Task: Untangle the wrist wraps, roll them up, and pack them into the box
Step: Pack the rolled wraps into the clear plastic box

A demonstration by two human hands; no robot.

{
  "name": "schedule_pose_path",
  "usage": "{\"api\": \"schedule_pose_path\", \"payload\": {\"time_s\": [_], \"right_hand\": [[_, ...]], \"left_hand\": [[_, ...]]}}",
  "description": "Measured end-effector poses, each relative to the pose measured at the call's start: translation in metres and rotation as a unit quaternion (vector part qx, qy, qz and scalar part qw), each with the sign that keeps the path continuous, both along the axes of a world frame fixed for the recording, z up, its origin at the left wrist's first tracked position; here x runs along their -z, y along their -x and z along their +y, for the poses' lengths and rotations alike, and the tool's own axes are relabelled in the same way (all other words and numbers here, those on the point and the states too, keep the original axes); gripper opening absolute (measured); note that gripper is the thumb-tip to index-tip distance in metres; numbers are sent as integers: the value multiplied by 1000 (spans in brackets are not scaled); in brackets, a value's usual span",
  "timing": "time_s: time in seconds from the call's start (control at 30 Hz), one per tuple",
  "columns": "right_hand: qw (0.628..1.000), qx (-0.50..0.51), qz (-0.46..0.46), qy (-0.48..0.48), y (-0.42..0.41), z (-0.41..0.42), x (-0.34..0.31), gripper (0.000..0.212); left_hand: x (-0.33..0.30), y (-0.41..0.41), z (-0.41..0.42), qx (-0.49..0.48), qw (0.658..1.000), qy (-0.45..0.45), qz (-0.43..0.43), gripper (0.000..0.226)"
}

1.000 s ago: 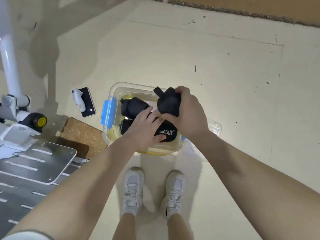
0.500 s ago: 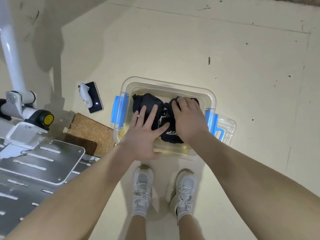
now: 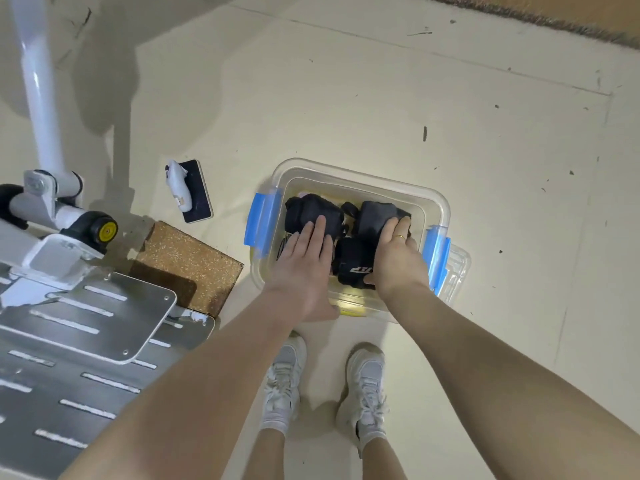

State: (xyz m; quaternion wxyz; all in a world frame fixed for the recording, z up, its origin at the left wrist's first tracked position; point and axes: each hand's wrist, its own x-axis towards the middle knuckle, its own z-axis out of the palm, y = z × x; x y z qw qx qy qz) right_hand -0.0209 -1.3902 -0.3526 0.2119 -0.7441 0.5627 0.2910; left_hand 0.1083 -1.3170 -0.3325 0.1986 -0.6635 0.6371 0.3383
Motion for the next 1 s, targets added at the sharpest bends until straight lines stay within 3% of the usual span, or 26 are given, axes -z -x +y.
{"api": "schedule_pose_path", "payload": {"time_s": [0.1,0.17,0.27,0.33,0.43,0.5,0.57,0.63,0.77,0.87,1.0], "right_hand": [[1000,12,-8,1,-3,1,-14,95],[998,45,-52,-7,-6,2,-32,78],[989,7,-146,36,-10,13,-66,48],[981,-55,-187,12,-18,28,-92,41],[965,-153,-195,-80,-34,67,-131,34],[949,-223,-195,-104,-52,98,-150,31],[936,-262,-196,-134,-71,136,-163,29],[915,-308,-190,-176,-90,184,-172,30],[857,-423,-183,-228,-120,300,-185,26],[831,-460,-181,-254,-128,402,-199,18],[822,-423,-192,-330,-120,550,-220,7]], "left_hand": [[-8,-3,4,-7,999,-8,-32,117],[-20,-12,13,-43,998,1,-37,113],[-52,-23,47,-70,983,167,19,79],[-72,-30,80,-176,951,246,65,52],[-97,-38,149,-439,872,177,124,58],[-103,-45,203,-564,808,138,102,51],[-117,-48,261,-660,732,155,73,37],[-134,-42,322,-714,680,156,55,32],[-160,-24,455,-777,612,147,16,31],[-179,-3,559,-844,518,139,-18,31],[-189,49,695,-906,384,171,-38,29]]}}
